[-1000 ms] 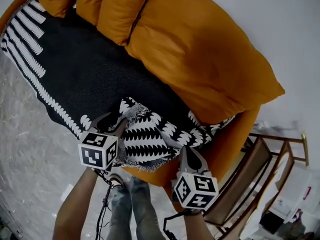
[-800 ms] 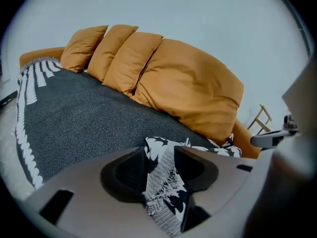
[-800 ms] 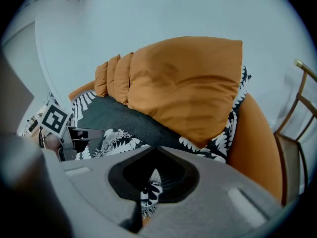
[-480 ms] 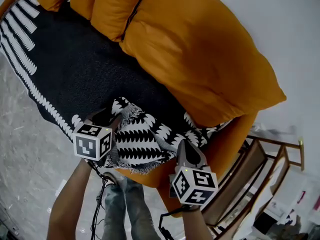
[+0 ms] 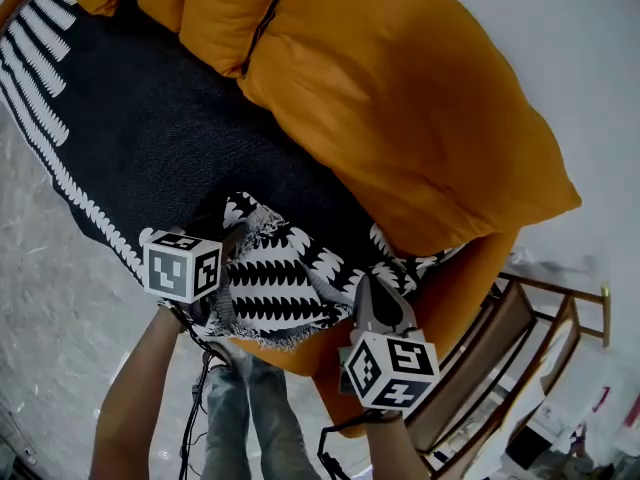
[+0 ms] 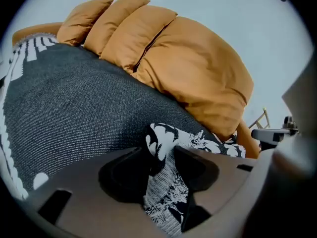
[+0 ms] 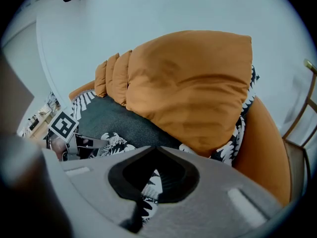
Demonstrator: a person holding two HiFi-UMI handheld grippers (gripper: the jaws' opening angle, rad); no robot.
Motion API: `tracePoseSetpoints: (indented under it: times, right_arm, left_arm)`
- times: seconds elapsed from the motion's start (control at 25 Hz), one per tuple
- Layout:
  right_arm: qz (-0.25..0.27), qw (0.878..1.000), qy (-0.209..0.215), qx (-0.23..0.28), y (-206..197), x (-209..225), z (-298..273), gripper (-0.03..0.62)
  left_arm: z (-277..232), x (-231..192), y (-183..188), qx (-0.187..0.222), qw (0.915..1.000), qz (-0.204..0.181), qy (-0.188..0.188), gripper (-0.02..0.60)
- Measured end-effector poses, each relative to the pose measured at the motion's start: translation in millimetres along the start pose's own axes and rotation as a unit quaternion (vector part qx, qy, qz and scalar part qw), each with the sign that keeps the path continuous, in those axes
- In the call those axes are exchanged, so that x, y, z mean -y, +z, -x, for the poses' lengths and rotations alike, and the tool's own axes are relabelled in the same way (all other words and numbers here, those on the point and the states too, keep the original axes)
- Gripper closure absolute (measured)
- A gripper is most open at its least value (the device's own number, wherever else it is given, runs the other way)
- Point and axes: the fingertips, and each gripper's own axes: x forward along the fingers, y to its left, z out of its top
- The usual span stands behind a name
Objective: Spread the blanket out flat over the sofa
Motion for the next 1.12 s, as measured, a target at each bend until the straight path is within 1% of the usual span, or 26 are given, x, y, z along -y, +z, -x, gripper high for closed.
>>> tracePoseSetpoints:
  times: [0.12, 0.32, 0.44, 0.52, 0.6, 0.72, 0.8, 0.92, 1.12]
  right_arm:
    - [-0.002, 1.000, 0.003, 0.002, 2, -1, 0, 0.589]
    - [-0.005, 1.000, 0.007, 0.008, 7, -1, -2, 0.589]
    - [-0.008, 1.000, 0.008, 0.011, 6, 1, -4, 0.589]
    - [-0.011, 1.000, 0.010, 0.012, 5, 2, -3, 0.589]
    - [-0.014, 1.000, 0.012, 0.012, 5, 0, -1, 0.589]
    - [-0.014, 1.000, 0.015, 0.014, 5, -4, 1, 0.589]
    - [-0.013, 1.000, 0.015, 0.014, 6, -4, 1, 0.589]
    - [-0.017, 1.000, 0.013, 0.014, 4, 0, 1, 0.589]
    - [-0.021, 1.000, 0.014, 0.012, -1, -3, 0, 0.589]
  left_arm:
    - [-4, -1, -1, -0.006, 0.9999, 0.008, -0.004, 0.382]
    - [-11, -4, 0, -0.014, 0.9998, 0.008, -0.012, 0.377]
    - [-17, 4, -7, -0.039, 0.9983, 0.007, -0.042, 0.381]
    - [-22, 13, -14, -0.060, 0.9968, -0.004, -0.052, 0.385]
    - [-24, 15, -17, -0.070, 0.9964, -0.016, -0.044, 0.385]
    - [-23, 10, -15, -0.072, 0.9964, -0.006, -0.044, 0.382]
    - [-25, 9, -17, -0.081, 0.9955, -0.001, -0.048, 0.382]
    - [-28, 9, -21, -0.099, 0.9943, -0.016, -0.038, 0.395]
    - [-25, 6, -19, -0.083, 0.9956, -0.034, -0.028, 0.413]
